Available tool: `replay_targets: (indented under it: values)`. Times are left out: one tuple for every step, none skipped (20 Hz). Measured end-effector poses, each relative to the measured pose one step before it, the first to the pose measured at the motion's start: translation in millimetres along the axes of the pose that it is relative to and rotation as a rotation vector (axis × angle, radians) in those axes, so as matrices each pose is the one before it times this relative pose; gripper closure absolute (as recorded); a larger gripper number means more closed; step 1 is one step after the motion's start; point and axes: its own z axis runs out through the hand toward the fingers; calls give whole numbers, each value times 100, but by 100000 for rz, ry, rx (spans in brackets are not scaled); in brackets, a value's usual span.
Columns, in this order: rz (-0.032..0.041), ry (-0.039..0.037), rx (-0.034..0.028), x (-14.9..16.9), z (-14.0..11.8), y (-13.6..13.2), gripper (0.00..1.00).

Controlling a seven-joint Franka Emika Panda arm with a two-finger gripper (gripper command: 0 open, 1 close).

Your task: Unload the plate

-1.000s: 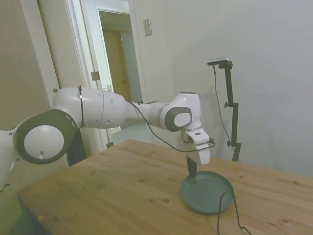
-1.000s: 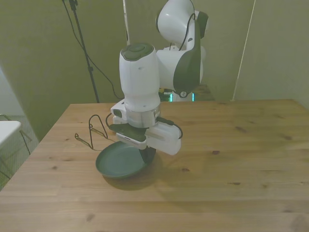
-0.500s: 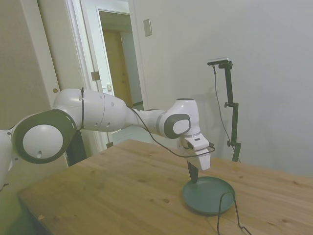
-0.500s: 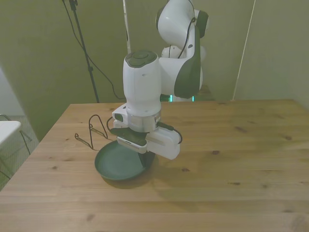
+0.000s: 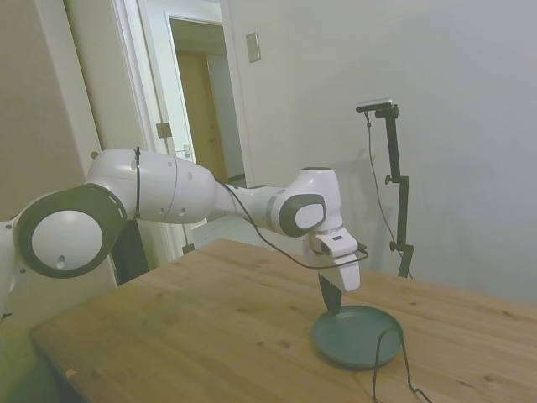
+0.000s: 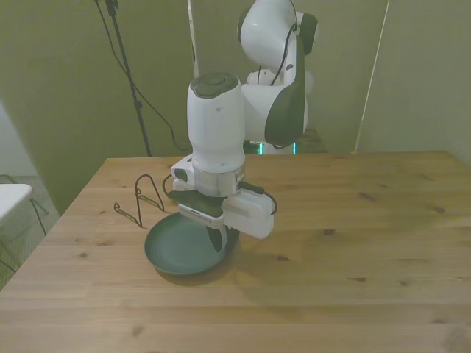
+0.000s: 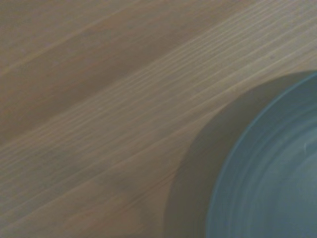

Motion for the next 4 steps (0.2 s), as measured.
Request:
replay_targets:
  values:
    - [99, 295, 873, 64, -653, 54, 0]
    - [94, 376, 1364, 86, -1023, 87, 0]
    - [168, 447, 1715, 115, -1441, 152, 0]
    - [183, 260, 1648, 100, -1702, 237, 0]
